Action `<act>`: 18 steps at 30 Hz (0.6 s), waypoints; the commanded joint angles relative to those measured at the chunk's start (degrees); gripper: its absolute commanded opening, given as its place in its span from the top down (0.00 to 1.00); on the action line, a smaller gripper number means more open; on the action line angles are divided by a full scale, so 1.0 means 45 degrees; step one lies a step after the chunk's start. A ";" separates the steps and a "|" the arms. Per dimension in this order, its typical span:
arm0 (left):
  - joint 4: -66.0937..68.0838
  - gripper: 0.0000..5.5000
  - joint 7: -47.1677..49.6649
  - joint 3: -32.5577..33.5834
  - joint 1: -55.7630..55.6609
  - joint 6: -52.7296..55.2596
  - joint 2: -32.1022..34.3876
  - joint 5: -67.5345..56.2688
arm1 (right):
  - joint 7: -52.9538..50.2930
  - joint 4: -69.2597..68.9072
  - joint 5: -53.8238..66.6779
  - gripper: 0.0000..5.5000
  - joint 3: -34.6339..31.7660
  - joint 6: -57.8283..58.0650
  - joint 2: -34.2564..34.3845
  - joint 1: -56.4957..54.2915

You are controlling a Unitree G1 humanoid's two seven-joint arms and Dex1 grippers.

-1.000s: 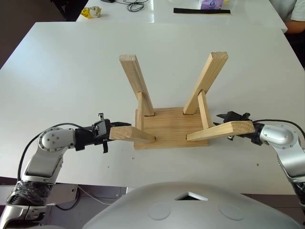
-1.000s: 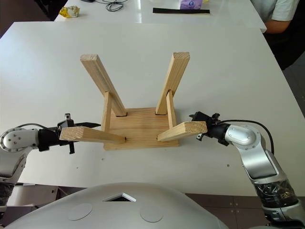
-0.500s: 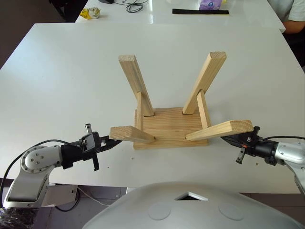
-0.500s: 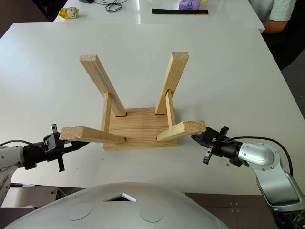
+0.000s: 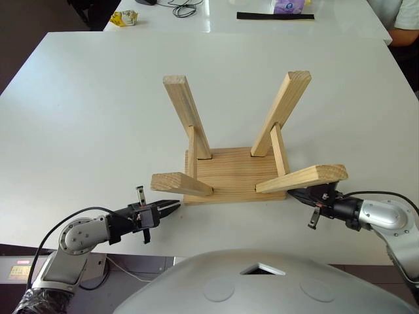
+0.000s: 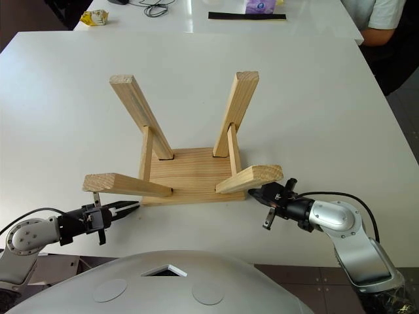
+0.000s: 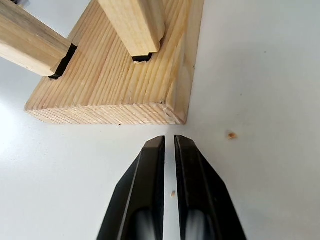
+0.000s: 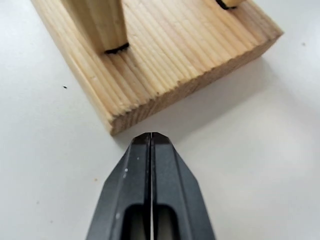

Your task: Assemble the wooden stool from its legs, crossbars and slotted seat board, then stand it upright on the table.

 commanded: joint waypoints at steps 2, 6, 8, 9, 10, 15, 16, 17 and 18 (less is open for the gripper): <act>0.0752 0.93 0.0581 -0.0327 -0.0245 -0.0263 -0.0066 0.0351 | -0.0287 -0.0319 -0.0191 0.99 0.0548 0.0186 0.0178 0.0232; 0.0834 0.93 0.0646 -0.0810 -0.0439 -0.0474 -0.0084 0.0271 | -0.0504 -0.0211 -0.0284 0.99 0.0828 0.0162 0.0315 0.0059; 0.0727 0.93 0.0525 -0.1049 -0.0507 -0.0474 -0.0024 0.0065 | -0.0642 -0.0253 -0.0293 0.99 0.0870 0.0231 0.0384 -0.0037; 0.0622 0.93 0.0463 -0.1109 -0.0492 -0.0460 0.0036 -0.0060 | -0.0681 -0.0300 -0.0304 0.99 0.0864 0.0233 0.0377 -0.0050; 0.0505 0.93 0.0405 -0.1132 -0.0456 -0.0455 0.0123 -0.0179 | -0.0703 -0.0351 -0.0303 0.99 0.0844 0.0238 0.0352 -0.0038; -0.1221 0.93 -0.0468 -0.0669 0.0086 0.0650 0.1350 -0.1942 | -0.0590 -0.1375 -0.0058 0.99 0.0154 0.0462 -0.0086 0.0288; -0.1531 0.93 -0.0552 -0.0538 0.0105 0.0910 0.1511 -0.2187 | -0.0555 -0.1616 -0.0015 0.99 -0.0002 0.0522 -0.0182 0.0344; -0.1828 0.93 -0.0620 -0.0392 0.0130 0.1159 0.1668 -0.2405 | -0.0514 -0.1997 0.0106 0.99 -0.0243 0.0685 -0.0284 0.0442; -0.2155 0.93 -0.0669 -0.0209 0.0185 0.1382 0.1828 -0.2582 | -0.0468 -0.2404 0.0239 0.99 -0.0499 0.0865 -0.0382 0.0562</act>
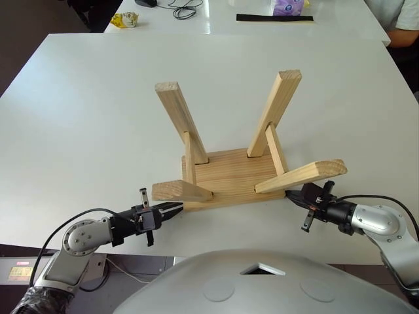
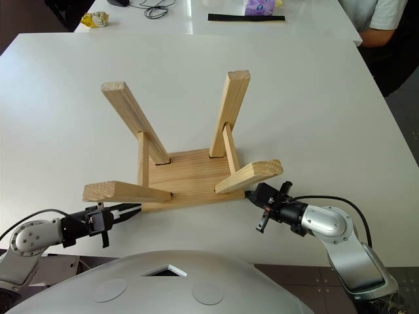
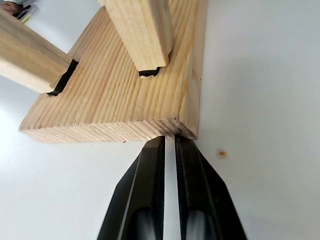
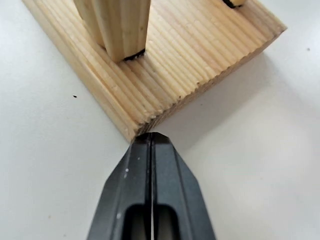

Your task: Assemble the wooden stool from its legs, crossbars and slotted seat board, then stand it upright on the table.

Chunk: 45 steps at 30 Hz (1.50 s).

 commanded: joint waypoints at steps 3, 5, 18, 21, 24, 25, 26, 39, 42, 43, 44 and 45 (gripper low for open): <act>-0.2407 0.93 -0.0266 0.1001 0.0377 0.1570 0.0942 -0.1513 | 0.0629 -0.2635 0.1044 0.99 -0.1616 0.0904 -0.0619 0.0709; -0.3166 0.93 -0.0196 0.1287 0.0659 0.2290 0.1020 -0.2036 | 0.1005 -0.3384 0.1453 0.99 -0.2392 0.1169 -0.0891 0.1033; -0.0736 0.93 0.0981 0.1363 0.0602 0.1220 -0.0217 0.0315 | 0.0597 -0.1179 0.0858 0.99 -0.1431 0.0735 -0.0637 0.0236; -0.0179 0.93 0.1354 0.1215 0.0426 0.0904 -0.0580 0.0720 | 0.0214 -0.0626 0.0490 0.99 -0.1097 0.0384 -0.0356 0.0363; -0.0065 0.93 0.1709 0.0756 0.0482 0.0615 -0.1000 0.1250 | -0.0167 -0.0238 0.0214 0.99 -0.0781 0.0095 0.0015 0.0401; -0.0094 0.93 0.1796 0.0577 0.0549 0.0556 -0.1141 0.1386 | -0.0268 -0.0121 0.0141 0.99 -0.0667 0.0017 0.0107 0.0368; -0.0035 0.93 0.1908 0.0371 0.0626 0.0416 -0.1294 0.1596 | -0.0400 0.0014 0.0047 0.99 -0.0496 -0.0091 0.0245 0.0303; 0.0919 0.93 0.2243 -0.0103 0.0201 -0.0045 -0.1177 0.2140 | -0.0832 0.0182 -0.0169 0.84 0.0151 -0.0137 0.0846 0.0199; 0.0933 0.93 0.2303 -0.0232 0.0235 -0.0075 -0.1229 0.2253 | -0.0872 0.0387 -0.0276 0.84 0.0140 -0.0301 0.0833 0.0149; 0.0968 0.93 0.2301 -0.0311 0.0251 -0.0139 -0.1228 0.2328 | -0.0894 0.0389 -0.0297 0.84 0.0156 -0.0313 0.0873 0.0144; 0.0999 0.93 0.2306 -0.0388 0.0255 -0.0192 -0.1229 0.2387 | -0.0926 0.0395 -0.0341 0.84 0.0197 -0.0351 0.0920 0.0129; 0.1019 0.93 0.2311 -0.0456 0.0244 -0.0220 -0.1240 0.2407 | -0.0954 0.0404 -0.0395 0.84 0.0257 -0.0387 0.0955 0.0111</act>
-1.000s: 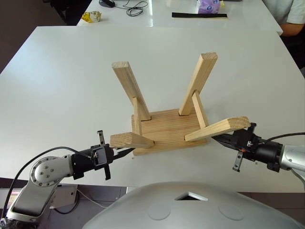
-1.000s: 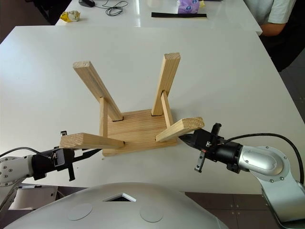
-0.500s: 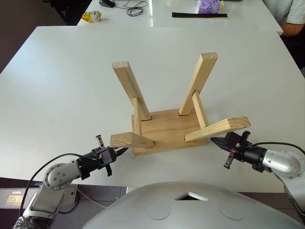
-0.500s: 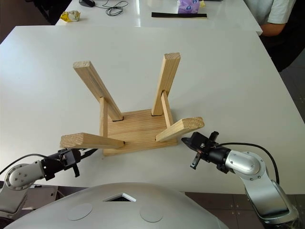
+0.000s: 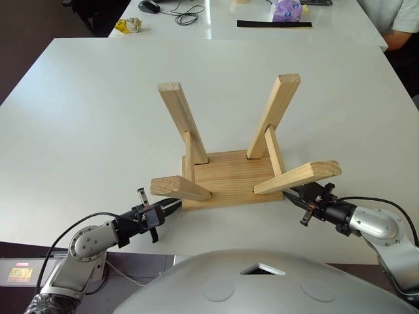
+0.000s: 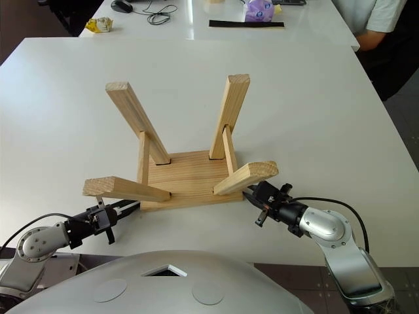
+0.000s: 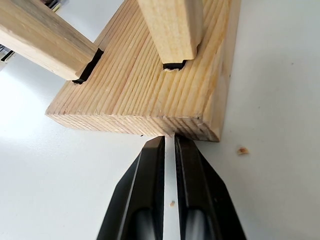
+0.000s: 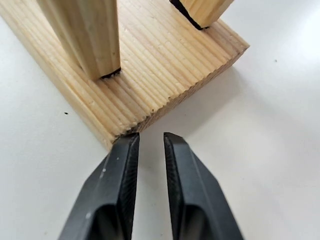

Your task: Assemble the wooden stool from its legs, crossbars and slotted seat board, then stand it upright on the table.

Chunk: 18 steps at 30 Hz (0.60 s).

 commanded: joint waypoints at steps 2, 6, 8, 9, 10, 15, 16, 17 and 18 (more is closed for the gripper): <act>0.0027 0.93 -0.0100 -0.0535 -0.0083 0.0220 0.0057 0.0233 | -0.0134 -0.0017 -0.0249 0.84 0.0220 -0.0261 0.0073 -0.0044; -0.0687 0.93 -0.0469 -0.0583 -0.0232 0.1059 0.0184 -0.0814 | -0.0142 -0.0277 -0.0224 0.84 0.0257 -0.0205 0.0116 0.0064; -0.1144 0.93 -0.0824 -0.0520 -0.0191 0.1484 0.0415 -0.1404 | -0.0077 -0.0553 -0.0063 0.84 0.0206 -0.0027 0.0099 0.0100; -0.1374 0.93 -0.1016 -0.0473 -0.0155 0.1739 0.0552 -0.1728 | -0.0005 -0.0761 0.0102 0.84 0.0145 0.0104 0.0082 0.0152; -0.1687 0.93 -0.1232 -0.0377 -0.0085 0.2060 0.0713 -0.2129 | 0.0130 -0.1100 0.0428 0.84 -0.0011 0.0340 0.0052 0.0221; -0.3576 0.93 -0.1960 0.0270 0.0614 0.3611 0.1451 -0.3783 | 0.0751 -0.2965 0.2404 0.84 -0.1223 0.1921 -0.0085 0.0211; -0.4031 0.93 -0.1974 0.0497 0.0795 0.4009 0.1544 -0.4158 | 0.0861 -0.3321 0.2899 0.84 -0.1584 0.2316 -0.0149 0.0120; -0.4396 0.93 -0.1964 0.0703 0.0932 0.4342 0.1621 -0.4471 | 0.0935 -0.3611 0.3296 0.84 -0.1899 0.2633 -0.0219 0.0050; -0.4737 0.93 -0.1935 0.0940 0.1015 0.4669 0.1694 -0.4755 | 0.0991 -0.3940 0.3716 0.84 -0.2268 0.2983 -0.0296 -0.0004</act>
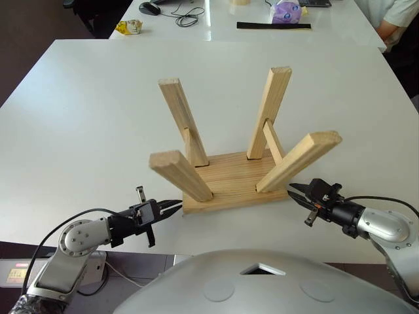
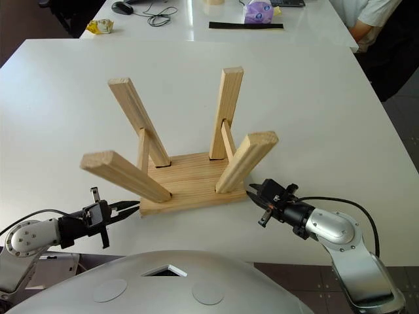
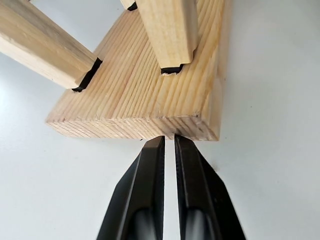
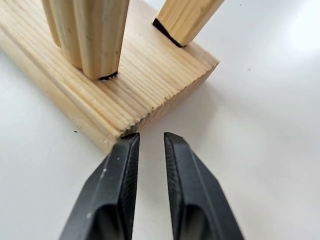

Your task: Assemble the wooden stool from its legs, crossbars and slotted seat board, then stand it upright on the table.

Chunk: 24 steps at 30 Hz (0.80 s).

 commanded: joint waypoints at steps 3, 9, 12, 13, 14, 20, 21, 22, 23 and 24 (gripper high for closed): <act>-0.2330 0.93 -0.0175 0.0862 0.0368 0.1451 0.0201 -0.1648 | 0.0992 -0.2394 0.2687 0.84 -0.1457 0.1325 -0.0558 -0.0400; -0.3274 0.93 -0.0309 0.1657 0.0592 0.2257 0.0212 -0.2002 | 0.1176 -0.3353 0.3804 0.84 -0.2390 0.1952 -0.1205 -0.0587; -0.3924 0.93 -0.0329 0.1958 0.0676 0.2839 0.0202 -0.2500 | 0.1184 -0.3442 0.4419 0.84 -0.2753 0.2078 -0.1573 -0.0883; -0.4212 0.93 -0.0345 0.2126 0.0671 0.3165 0.0260 -0.2845 | 0.1163 -0.3437 0.4659 0.84 -0.2914 0.2154 -0.1683 -0.0992; -0.4480 0.93 -0.0376 0.2341 0.0665 0.3471 0.0338 -0.3190 | 0.1131 -0.3438 0.4897 0.84 -0.3078 0.2196 -0.1782 -0.1056; -0.5692 0.93 -0.0170 0.3911 0.0018 0.5839 0.0917 -0.5999 | 0.0858 -0.3452 0.6732 0.84 -0.3872 0.2171 -0.2550 -0.1234; -0.5826 0.93 -0.0124 0.4150 -0.0062 0.6186 0.0981 -0.6411 | 0.0822 -0.3452 0.6995 0.84 -0.4003 0.2121 -0.2710 -0.1200; -0.5936 0.93 -0.0135 0.4326 -0.0066 0.6422 0.1003 -0.6617 | 0.0796 -0.3453 0.7257 0.84 -0.4133 0.2093 -0.2858 -0.1180; -0.6048 0.93 -0.0217 0.4459 -0.0038 0.6653 0.1044 -0.6728 | 0.0754 -0.3453 0.7513 0.84 -0.4254 0.2110 -0.2999 -0.1201; -0.6110 0.93 -0.0313 0.4518 -0.0015 0.6797 0.1064 -0.6720 | 0.0700 -0.3452 0.7697 0.84 -0.4330 0.2128 -0.3109 -0.1221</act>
